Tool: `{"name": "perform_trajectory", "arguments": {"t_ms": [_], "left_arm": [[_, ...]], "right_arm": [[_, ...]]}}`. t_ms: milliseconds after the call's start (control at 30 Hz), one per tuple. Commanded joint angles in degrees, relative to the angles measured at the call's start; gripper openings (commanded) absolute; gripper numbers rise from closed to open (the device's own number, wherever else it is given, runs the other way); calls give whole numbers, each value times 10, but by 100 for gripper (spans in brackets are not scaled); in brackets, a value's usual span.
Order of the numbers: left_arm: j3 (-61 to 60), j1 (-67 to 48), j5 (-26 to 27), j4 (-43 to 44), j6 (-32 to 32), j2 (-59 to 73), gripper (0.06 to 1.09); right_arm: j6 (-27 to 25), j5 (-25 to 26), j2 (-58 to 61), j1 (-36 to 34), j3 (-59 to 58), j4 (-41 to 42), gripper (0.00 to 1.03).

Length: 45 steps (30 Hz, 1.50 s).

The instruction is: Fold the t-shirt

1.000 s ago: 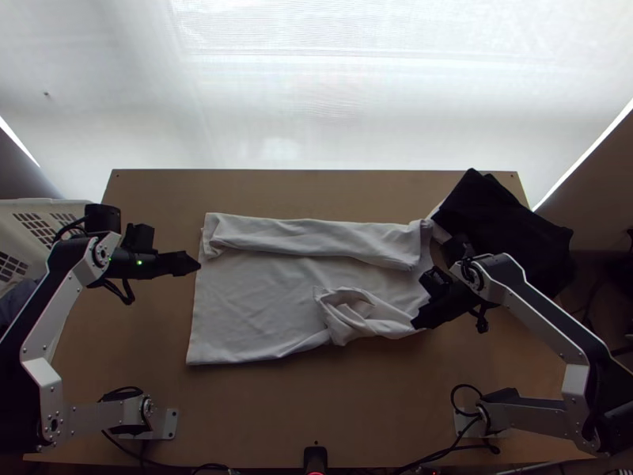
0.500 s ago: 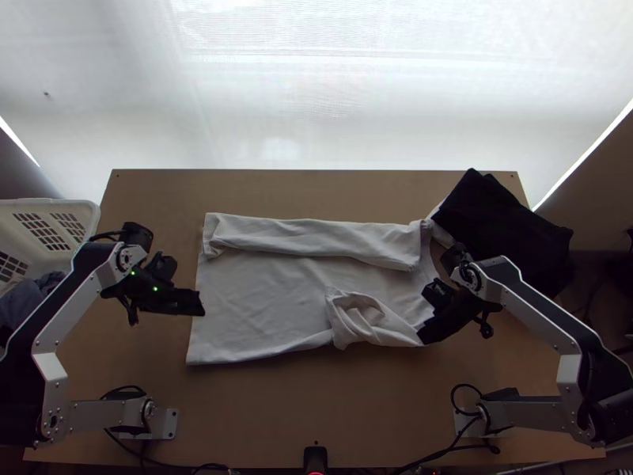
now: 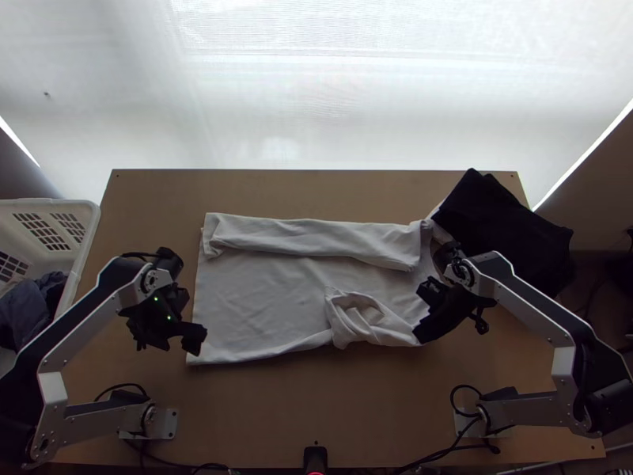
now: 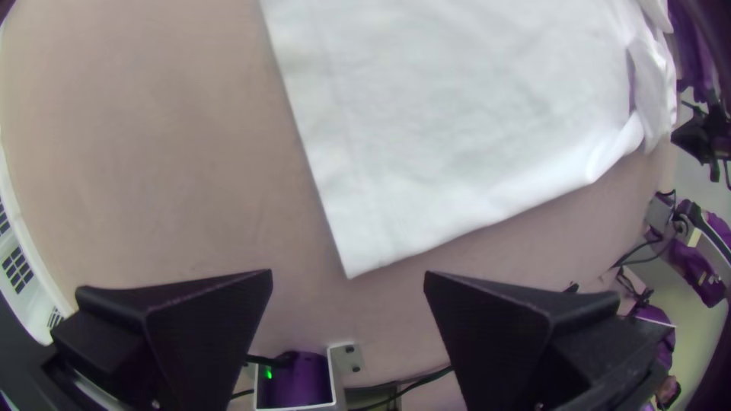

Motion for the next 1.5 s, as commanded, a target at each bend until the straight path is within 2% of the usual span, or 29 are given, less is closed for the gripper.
{"name": "perform_trajectory", "arguments": {"t_ms": [0,133,467,533,567,633,833,867,1233,1400,1467], "left_arm": [[-36,-79,3,16,-40,-14,102],[-46,-99,26,51,-52,-8,102],[-81,-100,26,110,-39,2,101],[-80,-98,26,110,-38,2,88],[-81,-96,26,117,-38,2,73],[-88,-87,22,138,-38,2,33],[-83,-83,22,130,-18,46,29],[-80,-82,26,127,-19,57,8],[-35,-41,42,134,-15,6,9],[3,-36,85,122,-45,-23,9],[31,-17,118,108,-58,-26,9]], "right_arm": [[8,0,7,11,9,-1,3],[8,0,4,10,5,-2,3],[0,1,-16,-12,-4,-10,3],[0,0,-17,-12,-5,-10,3],[0,0,-18,-12,-4,-10,3],[0,1,-22,-12,-2,-11,3],[-5,0,-33,-36,-2,-30,3],[-7,0,-36,-37,-6,-34,3],[-40,-9,-75,-59,-17,-73,3],[-40,-39,-91,-51,4,-81,3],[-38,-52,-88,-51,23,-81,3]]}}
